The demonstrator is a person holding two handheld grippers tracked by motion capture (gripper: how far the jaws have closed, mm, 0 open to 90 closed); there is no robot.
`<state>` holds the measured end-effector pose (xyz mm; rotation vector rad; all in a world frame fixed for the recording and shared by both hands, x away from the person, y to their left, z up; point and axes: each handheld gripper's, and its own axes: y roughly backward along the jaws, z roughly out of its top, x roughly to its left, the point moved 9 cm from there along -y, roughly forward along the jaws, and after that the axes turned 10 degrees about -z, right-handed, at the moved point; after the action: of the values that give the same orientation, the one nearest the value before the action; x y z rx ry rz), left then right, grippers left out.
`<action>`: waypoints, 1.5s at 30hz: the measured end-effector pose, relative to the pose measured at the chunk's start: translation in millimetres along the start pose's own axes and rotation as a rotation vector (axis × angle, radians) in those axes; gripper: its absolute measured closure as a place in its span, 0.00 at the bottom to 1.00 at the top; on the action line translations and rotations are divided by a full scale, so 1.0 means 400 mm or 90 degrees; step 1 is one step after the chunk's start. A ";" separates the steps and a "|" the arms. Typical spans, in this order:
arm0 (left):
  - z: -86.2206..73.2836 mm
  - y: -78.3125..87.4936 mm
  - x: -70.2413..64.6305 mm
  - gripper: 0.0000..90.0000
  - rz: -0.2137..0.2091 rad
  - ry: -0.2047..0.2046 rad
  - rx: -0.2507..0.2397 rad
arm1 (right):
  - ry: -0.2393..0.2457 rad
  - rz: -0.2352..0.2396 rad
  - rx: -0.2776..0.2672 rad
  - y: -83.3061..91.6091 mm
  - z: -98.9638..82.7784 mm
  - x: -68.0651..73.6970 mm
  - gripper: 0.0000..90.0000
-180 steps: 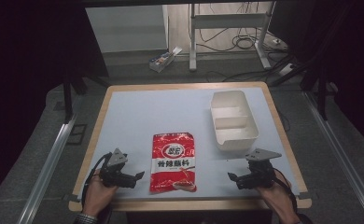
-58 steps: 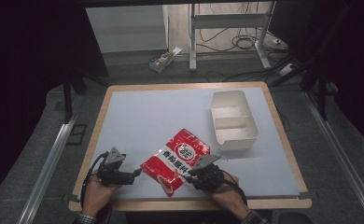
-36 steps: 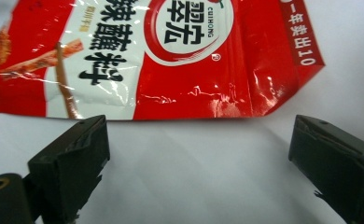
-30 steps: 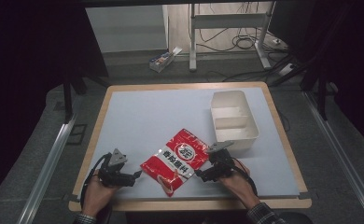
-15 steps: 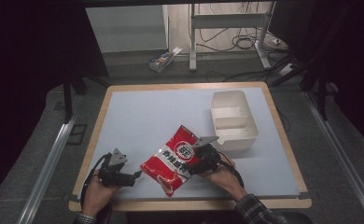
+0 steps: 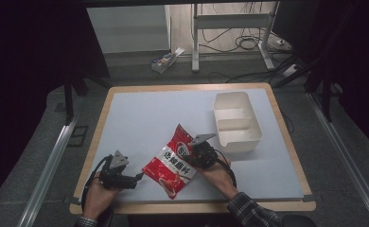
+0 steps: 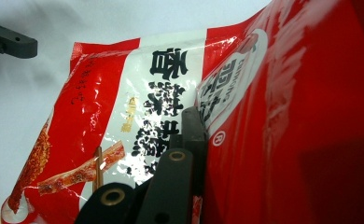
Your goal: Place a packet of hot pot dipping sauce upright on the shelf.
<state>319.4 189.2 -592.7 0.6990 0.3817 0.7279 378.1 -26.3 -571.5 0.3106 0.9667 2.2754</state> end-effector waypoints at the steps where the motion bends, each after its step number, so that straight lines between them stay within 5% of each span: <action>1: 0.000 0.000 0.000 0.13 0.001 0.000 0.000 | 0.002 0.001 -0.004 0.004 0.005 0.002 0.99; 9: 0.004 0.003 0.001 0.13 -0.003 0.011 -0.010 | -0.004 0.044 -0.042 0.049 0.062 0.017 0.99; 17: 0.007 0.006 0.003 0.13 -0.005 0.021 -0.021 | 0.027 0.078 -0.070 0.096 0.134 0.048 0.99; 27: 0.006 0.008 0.005 0.13 -0.002 0.015 -0.020 | 0.063 0.081 -0.094 0.151 0.208 0.057 0.99; 32: 0.007 0.008 0.005 0.12 -0.003 0.017 -0.021 | 0.077 0.053 -0.107 0.174 0.239 0.029 0.99; 45: 0.006 0.006 0.004 0.12 -0.006 0.019 -0.020 | 0.045 0.020 -0.132 0.229 0.296 -0.078 0.99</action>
<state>320.7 190.6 -589.6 0.6569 0.4001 0.7341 411.2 -28.1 -422.3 0.1585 0.7560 2.4048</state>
